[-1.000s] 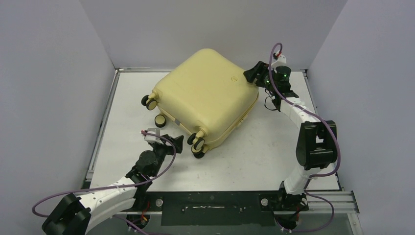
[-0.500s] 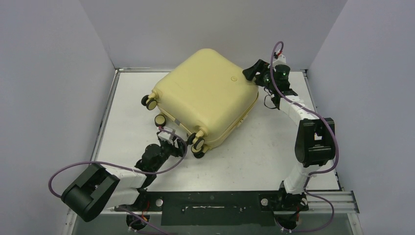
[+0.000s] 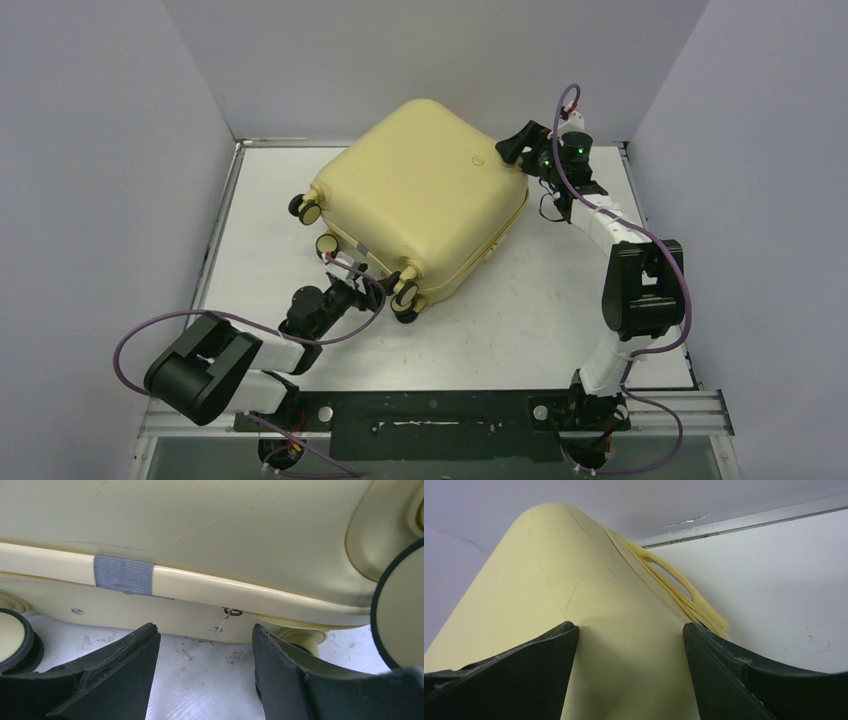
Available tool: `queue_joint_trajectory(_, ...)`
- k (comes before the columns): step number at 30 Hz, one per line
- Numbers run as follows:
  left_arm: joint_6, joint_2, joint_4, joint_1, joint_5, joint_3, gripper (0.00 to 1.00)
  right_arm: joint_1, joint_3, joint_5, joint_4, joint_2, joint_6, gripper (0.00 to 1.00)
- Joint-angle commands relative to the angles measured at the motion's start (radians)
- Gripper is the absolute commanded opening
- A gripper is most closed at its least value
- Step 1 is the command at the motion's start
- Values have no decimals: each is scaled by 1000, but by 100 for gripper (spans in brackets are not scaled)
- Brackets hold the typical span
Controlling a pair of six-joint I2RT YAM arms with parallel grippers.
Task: Pack the luggage
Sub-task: Zip the luggage at the center of the board.
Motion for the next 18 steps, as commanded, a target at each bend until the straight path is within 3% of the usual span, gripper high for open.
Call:
queue_joint_trajectory(1,-1,49,158,23,43,37,64,57,-27,-118,-102,48,42,76)
queue_joint_trajectory(18,-53,216,357,38,118,50,48,66,-31,-117,-109,41,35,76)
